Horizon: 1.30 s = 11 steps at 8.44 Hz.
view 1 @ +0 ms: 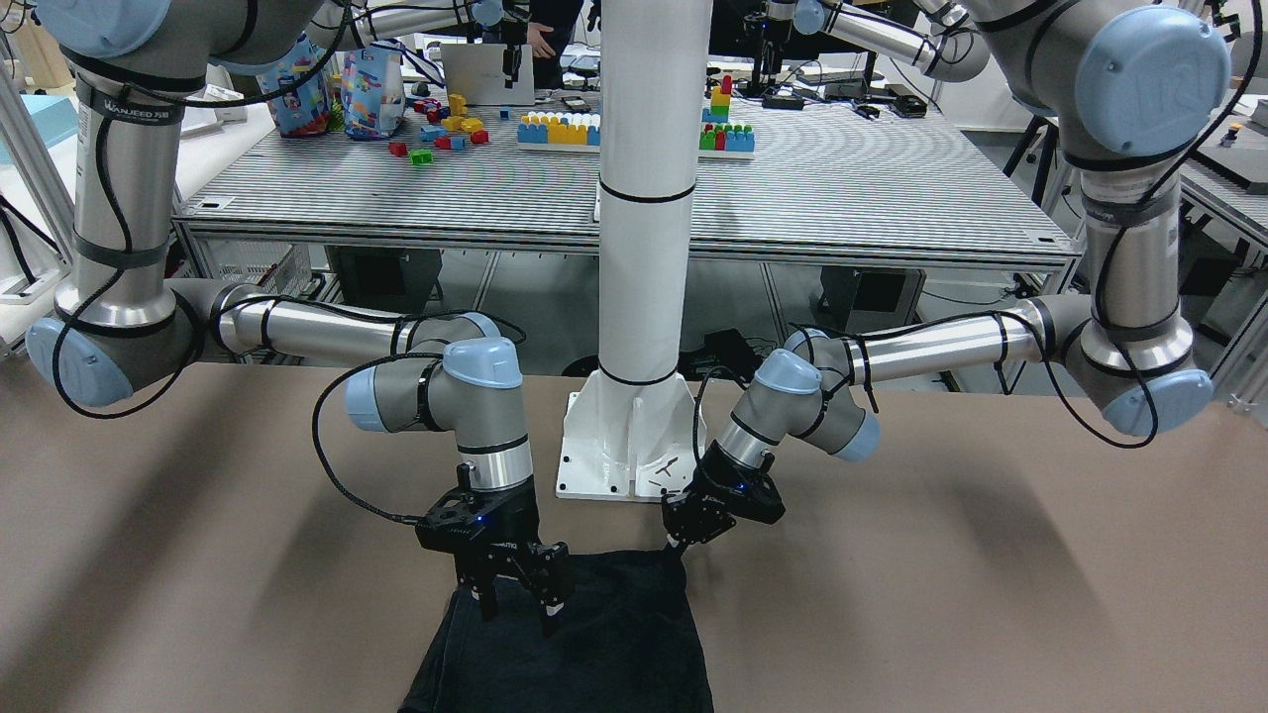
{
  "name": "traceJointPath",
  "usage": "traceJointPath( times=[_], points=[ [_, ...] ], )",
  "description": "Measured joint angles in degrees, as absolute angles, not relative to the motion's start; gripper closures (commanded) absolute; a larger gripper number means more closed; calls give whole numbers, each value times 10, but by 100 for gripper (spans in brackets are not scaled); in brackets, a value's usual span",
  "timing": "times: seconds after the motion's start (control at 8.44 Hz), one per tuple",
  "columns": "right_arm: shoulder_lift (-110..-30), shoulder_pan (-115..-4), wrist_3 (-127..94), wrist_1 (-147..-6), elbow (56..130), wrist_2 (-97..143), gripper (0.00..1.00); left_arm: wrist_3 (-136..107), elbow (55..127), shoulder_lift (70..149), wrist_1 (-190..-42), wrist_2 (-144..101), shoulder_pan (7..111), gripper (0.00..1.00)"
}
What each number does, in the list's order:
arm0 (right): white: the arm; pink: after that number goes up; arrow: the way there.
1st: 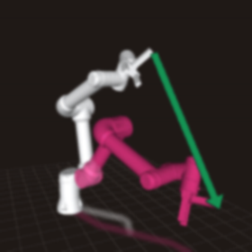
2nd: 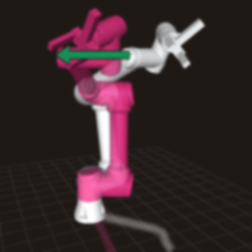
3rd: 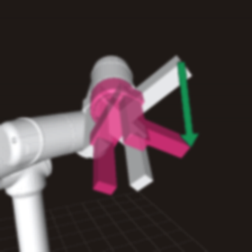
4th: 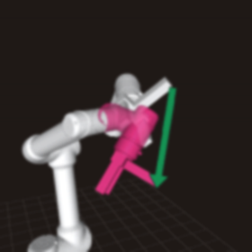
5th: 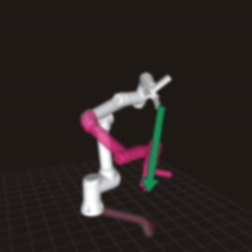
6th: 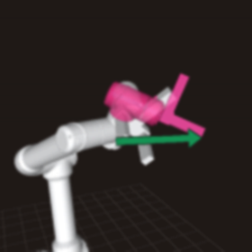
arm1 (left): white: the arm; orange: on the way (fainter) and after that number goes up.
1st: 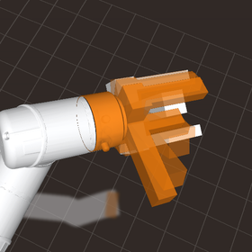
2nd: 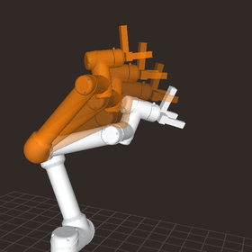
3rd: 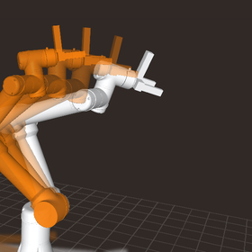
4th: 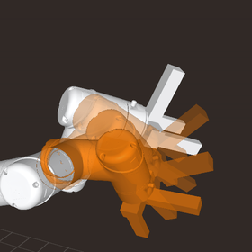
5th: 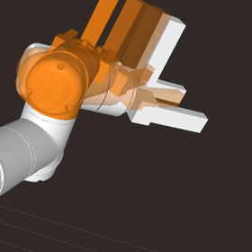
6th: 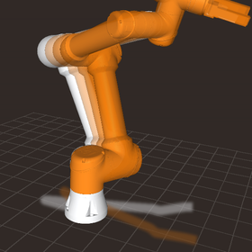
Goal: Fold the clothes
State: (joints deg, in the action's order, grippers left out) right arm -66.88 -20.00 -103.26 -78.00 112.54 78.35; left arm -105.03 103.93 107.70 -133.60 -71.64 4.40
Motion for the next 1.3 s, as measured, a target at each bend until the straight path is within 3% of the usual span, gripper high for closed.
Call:
traceJointPath(
  times=[0.71, 1.3],
  points=[
    [-737, -134, -1185, -775, 1114, 774, 8, -1041, 1037, 1078, -1333, -706, 43, 100],
    [-777, -133, -1168, -659, 1103, 779, 8, -1034, 1033, 1074, -1333, -703, 44, 100]
  ],
)
